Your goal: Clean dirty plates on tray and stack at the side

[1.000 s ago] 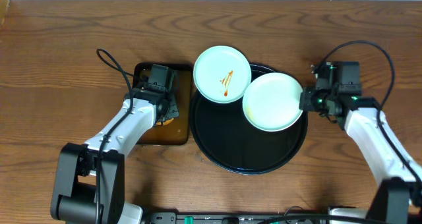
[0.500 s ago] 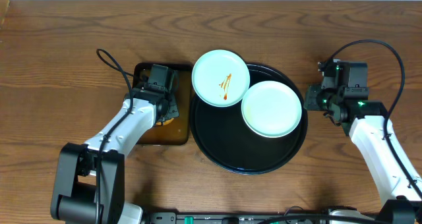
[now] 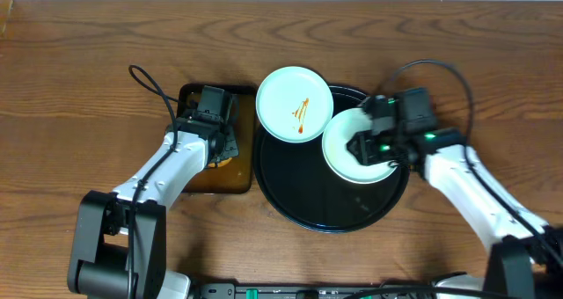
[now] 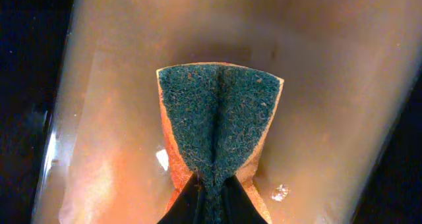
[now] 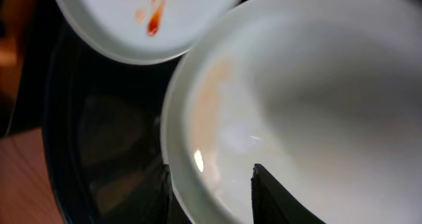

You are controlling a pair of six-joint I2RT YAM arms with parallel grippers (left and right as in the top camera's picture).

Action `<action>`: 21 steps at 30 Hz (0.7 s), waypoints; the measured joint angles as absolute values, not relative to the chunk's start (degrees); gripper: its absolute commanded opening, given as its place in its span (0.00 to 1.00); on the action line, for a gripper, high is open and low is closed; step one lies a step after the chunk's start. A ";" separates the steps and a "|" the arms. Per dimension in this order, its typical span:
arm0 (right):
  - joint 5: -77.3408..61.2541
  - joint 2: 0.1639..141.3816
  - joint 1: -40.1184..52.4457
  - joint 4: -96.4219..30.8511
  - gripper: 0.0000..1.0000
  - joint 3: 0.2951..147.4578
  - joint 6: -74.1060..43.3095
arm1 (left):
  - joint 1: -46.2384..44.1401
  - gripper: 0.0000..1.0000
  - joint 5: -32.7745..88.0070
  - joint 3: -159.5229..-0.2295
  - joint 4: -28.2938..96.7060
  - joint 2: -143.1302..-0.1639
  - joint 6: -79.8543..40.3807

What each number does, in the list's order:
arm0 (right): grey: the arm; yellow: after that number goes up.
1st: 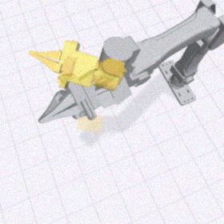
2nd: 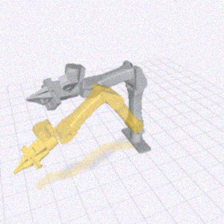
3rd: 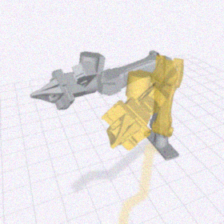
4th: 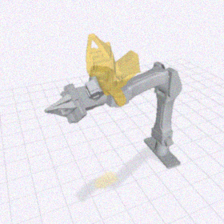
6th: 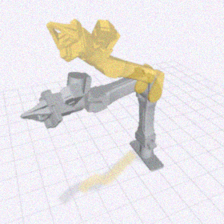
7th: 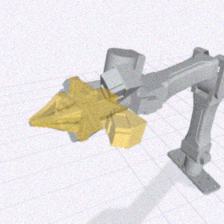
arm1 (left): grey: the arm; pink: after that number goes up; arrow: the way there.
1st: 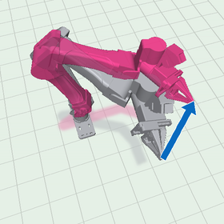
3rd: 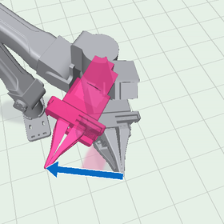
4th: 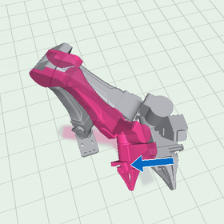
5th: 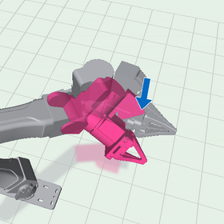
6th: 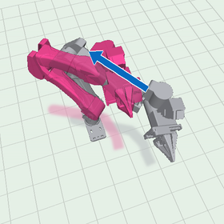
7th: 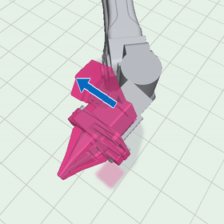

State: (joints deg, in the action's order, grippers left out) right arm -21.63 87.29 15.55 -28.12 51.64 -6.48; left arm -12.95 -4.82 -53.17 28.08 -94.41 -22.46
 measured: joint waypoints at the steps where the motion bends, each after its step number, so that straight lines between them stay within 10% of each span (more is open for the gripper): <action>1: -21.19 88.31 17.06 -27.55 0.41 51.64 -6.46 | -12.95 0.07 -4.82 -53.17 28.08 -94.41 -22.46; 21: 1.96 93.43 35.57 -21.50 0.35 51.64 -6.66 | -12.95 0.08 -4.80 -53.17 28.10 -94.41 -22.46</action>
State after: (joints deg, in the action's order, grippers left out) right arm 1.96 93.43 35.57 -21.50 51.64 -6.66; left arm -12.95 -4.80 -53.17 28.10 -94.41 -22.46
